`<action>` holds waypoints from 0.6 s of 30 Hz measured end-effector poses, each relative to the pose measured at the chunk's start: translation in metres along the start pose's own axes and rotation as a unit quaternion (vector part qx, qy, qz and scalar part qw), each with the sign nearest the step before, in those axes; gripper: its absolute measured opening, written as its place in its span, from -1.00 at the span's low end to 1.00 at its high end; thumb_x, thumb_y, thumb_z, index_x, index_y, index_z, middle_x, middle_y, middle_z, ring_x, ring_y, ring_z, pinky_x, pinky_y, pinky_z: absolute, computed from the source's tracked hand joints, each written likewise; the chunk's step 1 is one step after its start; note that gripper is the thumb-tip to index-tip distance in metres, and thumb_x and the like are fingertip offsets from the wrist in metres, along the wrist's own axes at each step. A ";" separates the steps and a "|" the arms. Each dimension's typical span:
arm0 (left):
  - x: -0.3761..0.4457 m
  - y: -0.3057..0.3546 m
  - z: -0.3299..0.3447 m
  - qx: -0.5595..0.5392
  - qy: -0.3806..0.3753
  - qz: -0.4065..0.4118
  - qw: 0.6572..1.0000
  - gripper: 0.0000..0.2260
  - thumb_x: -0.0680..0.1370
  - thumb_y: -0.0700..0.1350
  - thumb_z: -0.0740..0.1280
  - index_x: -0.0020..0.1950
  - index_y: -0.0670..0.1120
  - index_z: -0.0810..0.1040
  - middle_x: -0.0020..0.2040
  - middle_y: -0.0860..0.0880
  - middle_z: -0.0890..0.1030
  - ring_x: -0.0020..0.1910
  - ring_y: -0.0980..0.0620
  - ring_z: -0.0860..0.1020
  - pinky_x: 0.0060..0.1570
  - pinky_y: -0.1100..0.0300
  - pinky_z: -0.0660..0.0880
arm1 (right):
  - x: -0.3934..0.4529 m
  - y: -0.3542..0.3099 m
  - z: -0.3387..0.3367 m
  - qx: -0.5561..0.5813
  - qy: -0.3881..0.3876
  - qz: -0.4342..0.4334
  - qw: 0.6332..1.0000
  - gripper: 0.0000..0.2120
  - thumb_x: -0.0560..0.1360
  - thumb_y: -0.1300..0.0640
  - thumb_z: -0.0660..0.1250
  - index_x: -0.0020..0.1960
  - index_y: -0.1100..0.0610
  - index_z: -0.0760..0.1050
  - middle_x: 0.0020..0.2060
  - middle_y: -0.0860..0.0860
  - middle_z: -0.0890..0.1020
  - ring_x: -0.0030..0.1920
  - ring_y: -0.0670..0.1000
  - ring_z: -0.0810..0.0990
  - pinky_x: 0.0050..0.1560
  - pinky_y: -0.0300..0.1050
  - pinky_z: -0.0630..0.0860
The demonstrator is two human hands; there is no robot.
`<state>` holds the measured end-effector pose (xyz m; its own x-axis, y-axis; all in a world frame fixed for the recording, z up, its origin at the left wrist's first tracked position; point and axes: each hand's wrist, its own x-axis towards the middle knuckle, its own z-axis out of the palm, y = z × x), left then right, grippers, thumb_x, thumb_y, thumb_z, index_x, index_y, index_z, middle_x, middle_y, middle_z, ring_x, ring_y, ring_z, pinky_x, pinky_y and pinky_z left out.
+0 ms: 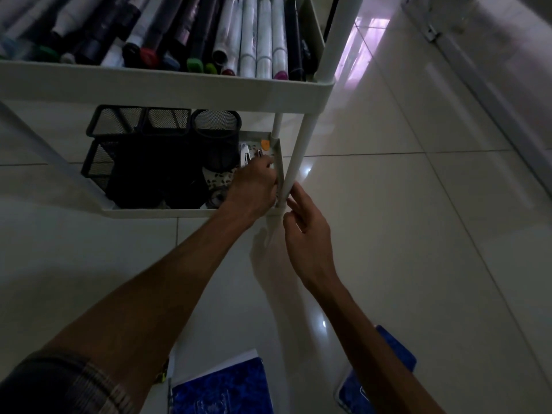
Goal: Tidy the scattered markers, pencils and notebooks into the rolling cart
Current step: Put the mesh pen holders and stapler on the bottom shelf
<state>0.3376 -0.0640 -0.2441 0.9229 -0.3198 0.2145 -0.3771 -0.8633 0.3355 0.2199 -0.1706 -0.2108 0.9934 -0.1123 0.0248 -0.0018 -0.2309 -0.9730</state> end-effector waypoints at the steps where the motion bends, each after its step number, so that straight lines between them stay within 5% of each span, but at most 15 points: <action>1: -0.002 0.002 -0.001 -0.014 0.002 0.004 1.000 -0.84 0.48 -0.17 0.40 0.00 -0.22 0.66 0.10 -0.15 0.59 0.00 -0.11 0.57 -0.12 0.15 0.49 | 0.000 0.001 0.000 0.000 0.000 0.001 1.000 -0.49 0.58 0.22 0.17 0.52 -0.02 0.28 0.37 -0.19 0.45 0.36 -0.17 0.45 0.34 -0.04 0.47; 9: 0.003 0.008 -0.001 -0.134 0.108 -0.122 0.977 -0.77 0.40 -0.23 0.36 0.04 -0.15 0.51 0.13 -0.14 0.47 0.05 -0.06 0.50 -0.03 0.19 0.46 | 0.001 0.001 -0.001 0.002 -0.005 0.002 1.000 -0.50 0.58 0.14 0.17 0.52 -0.02 0.28 0.40 -0.12 0.45 0.35 -0.15 0.46 0.33 -0.03 0.49; 18: 0.015 0.016 -0.011 -0.175 0.086 -0.227 0.954 -0.71 0.39 -0.22 0.45 0.07 -0.07 0.49 0.21 -0.06 0.45 0.07 -0.03 0.52 -0.11 0.26 0.32 | 0.000 0.000 0.000 0.012 0.000 0.007 1.000 -0.53 0.61 0.19 0.19 0.50 -0.04 0.29 0.36 -0.16 0.47 0.33 -0.17 0.47 0.32 -0.03 0.50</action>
<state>0.3451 -0.0782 -0.2255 0.9821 0.1514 0.1122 0.0275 -0.7044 0.7093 0.2200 -0.1704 -0.2113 0.9932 -0.1157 0.0114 -0.0128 -0.2062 -0.9784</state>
